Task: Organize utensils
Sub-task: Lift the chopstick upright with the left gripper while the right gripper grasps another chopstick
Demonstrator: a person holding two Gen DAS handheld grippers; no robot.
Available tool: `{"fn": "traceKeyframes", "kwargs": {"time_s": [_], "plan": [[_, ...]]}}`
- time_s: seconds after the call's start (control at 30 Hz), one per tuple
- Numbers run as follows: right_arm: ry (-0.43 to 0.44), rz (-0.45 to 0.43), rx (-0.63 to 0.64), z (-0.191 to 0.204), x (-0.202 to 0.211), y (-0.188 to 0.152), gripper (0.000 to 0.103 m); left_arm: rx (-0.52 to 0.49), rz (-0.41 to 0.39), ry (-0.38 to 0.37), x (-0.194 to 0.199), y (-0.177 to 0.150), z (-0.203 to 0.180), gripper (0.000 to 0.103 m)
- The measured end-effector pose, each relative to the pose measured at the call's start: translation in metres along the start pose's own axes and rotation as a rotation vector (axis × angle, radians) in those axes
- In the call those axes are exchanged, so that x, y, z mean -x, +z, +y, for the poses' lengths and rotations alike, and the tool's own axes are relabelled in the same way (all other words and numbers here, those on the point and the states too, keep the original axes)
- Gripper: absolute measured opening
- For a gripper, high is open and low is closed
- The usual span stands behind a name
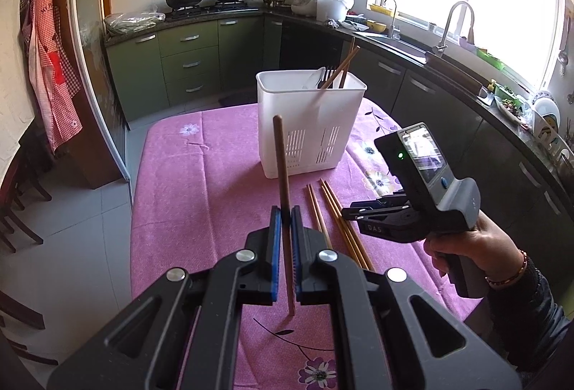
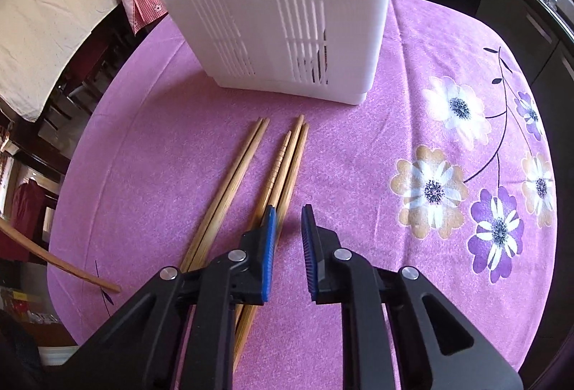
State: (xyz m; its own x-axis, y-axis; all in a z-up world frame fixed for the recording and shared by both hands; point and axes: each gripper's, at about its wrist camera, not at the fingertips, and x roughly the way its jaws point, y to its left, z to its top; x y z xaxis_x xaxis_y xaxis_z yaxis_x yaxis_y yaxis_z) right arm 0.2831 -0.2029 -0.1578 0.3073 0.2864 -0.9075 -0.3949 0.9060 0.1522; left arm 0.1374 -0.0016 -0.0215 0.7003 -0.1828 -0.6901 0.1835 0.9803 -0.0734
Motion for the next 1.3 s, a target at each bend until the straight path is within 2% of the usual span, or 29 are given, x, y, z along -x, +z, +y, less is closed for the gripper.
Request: {"fn": "traceKeyframes", "kwargs": {"time_s": [0.2,0.33,0.57,0.7,0.87,1.3], "plan": [[-0.084,0.021,0.064,0.023,-0.009,0.006,0.015,-0.006,0.0,0.0,-0.001,0.0,-0.002,0.006],[-0.084,0.038,0.062,0.028,-0.018,0.015,0.013,-0.011,0.001,0.003,0.0,-0.001,-0.003,0.006],[-0.059,0.011,0.018,0.023,-0.021,0.025,0.007,-0.018,0.003,0.002,0.0,-0.001,-0.004,0.006],[-0.039,-0.051,0.0,0.018,-0.002,0.021,0.007,-0.023,0.003,0.001,0.001,-0.001,-0.004,0.006],[-0.03,-0.166,-0.011,0.011,0.044,0.012,0.007,-0.025,0.004,0.005,0.001,-0.002,-0.004,0.006],[-0.036,-0.489,0.007,-0.001,0.177,-0.047,0.007,-0.037,0.008,0.018,0.002,-0.001,-0.006,0.006]]}}
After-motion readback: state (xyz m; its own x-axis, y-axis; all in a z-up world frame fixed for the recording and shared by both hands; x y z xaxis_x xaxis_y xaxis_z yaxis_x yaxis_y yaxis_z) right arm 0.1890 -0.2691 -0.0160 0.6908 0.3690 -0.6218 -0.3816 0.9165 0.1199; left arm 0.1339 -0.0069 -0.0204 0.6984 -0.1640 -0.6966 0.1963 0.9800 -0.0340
